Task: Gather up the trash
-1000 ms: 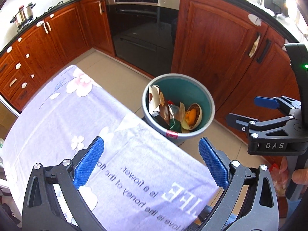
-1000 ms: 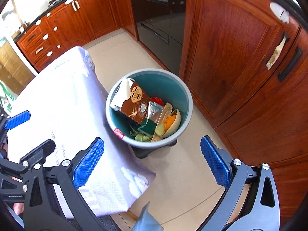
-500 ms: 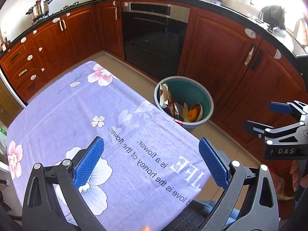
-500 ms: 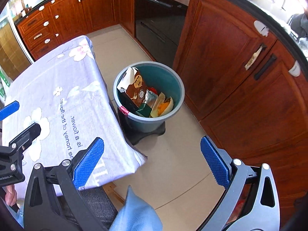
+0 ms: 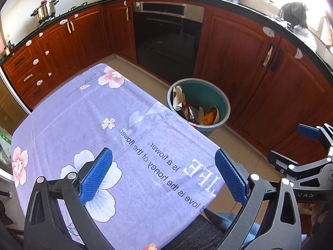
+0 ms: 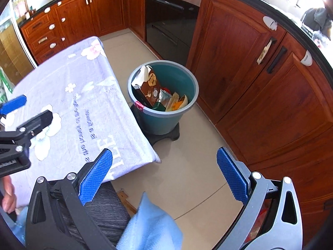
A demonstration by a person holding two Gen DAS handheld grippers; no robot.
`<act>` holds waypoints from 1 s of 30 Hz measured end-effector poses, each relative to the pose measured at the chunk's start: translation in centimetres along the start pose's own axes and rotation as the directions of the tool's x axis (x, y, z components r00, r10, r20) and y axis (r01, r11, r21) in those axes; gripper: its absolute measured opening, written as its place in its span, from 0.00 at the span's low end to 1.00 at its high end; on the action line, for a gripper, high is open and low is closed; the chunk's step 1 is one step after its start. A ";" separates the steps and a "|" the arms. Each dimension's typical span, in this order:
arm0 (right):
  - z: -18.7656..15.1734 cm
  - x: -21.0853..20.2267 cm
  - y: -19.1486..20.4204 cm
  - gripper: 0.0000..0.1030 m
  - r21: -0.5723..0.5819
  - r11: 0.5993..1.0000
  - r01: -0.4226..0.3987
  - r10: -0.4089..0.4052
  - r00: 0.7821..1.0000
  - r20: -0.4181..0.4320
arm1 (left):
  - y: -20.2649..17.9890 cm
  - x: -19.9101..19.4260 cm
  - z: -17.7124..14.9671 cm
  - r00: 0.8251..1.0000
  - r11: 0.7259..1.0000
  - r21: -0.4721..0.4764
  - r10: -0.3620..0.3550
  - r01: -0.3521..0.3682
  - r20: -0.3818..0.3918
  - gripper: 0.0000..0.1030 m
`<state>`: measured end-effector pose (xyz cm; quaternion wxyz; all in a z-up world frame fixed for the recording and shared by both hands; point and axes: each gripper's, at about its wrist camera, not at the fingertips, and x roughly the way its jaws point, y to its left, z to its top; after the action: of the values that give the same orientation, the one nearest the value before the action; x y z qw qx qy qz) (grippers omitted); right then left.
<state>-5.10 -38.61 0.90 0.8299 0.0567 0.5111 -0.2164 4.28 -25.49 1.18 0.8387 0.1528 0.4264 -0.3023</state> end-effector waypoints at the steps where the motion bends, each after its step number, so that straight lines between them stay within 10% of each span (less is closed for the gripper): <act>1: -0.1 0.0 0.1 0.94 -0.010 1.000 0.016 -0.016 1.000 0.008 | -0.1 0.1 -0.1 1.000 1.000 0.002 0.004 -0.004 -0.005 0.96; 30: -0.2 2.3 -0.2 0.94 -0.032 0.999 0.027 -0.027 0.999 -0.021 | -0.7 2.8 -1.9 0.997 1.000 0.007 0.020 -0.019 -0.073 0.96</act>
<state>-4.46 -39.46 -1.18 0.8222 0.0390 0.5239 -0.2190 3.95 -26.10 -2.15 0.8250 0.1705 0.4545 -0.2895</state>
